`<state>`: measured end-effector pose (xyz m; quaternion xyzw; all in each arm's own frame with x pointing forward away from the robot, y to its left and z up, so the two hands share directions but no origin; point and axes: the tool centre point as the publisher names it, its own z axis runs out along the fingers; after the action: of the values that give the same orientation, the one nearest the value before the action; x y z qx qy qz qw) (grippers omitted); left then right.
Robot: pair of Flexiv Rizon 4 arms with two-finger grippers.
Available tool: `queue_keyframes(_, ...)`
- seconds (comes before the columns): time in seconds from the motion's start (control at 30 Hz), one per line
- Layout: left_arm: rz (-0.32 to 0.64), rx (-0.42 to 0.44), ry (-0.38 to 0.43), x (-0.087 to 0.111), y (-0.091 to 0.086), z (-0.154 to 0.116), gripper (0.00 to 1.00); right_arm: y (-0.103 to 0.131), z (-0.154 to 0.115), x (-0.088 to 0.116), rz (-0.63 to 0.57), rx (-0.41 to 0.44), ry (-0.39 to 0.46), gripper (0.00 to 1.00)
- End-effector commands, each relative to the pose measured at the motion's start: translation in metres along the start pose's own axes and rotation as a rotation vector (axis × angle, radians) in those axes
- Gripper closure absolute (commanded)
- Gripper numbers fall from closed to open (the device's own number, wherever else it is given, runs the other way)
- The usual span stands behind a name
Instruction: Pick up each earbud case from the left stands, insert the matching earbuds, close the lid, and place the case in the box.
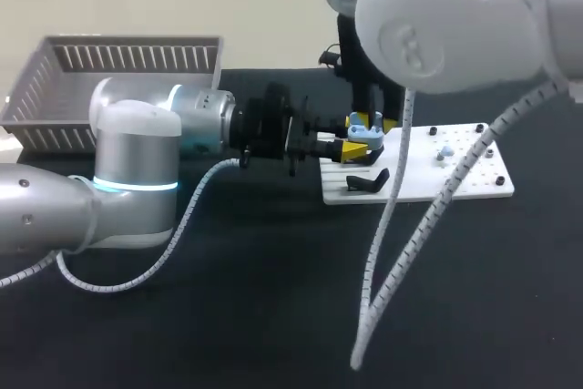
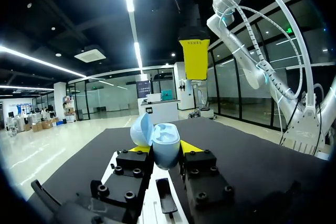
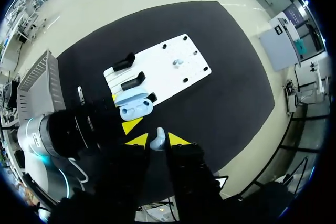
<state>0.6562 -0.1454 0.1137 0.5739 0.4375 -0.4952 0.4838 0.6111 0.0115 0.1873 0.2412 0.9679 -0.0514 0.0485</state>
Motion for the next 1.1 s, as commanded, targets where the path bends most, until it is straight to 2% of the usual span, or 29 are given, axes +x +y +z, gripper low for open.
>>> queue_keyframes(0.03,0.003,-0.007,0.000,0.000,-0.002,0.000,1.00,0.000,-0.001,0.000,0.000,0.000,0.001,1.00)
queue_keyframes(0.37,0.003,-0.007,0.000,0.000,-0.002,0.000,1.00,0.001,-0.001,0.000,0.008,-0.012,0.007,1.00)
queue_keyframes(0.73,0.003,-0.007,0.000,0.000,-0.002,0.000,1.00,0.016,-0.003,-0.005,0.175,-0.085,0.049,1.00)
queue_keyframes(0.87,0.003,-0.007,0.000,0.000,-0.002,0.000,1.00,0.022,-0.002,-0.007,0.202,-0.064,0.078,1.00)
queue_keyframes(1.1,0.003,-0.007,0.000,0.000,-0.002,0.000,1.00,0.025,0.002,-0.008,0.219,-0.042,0.074,1.00)
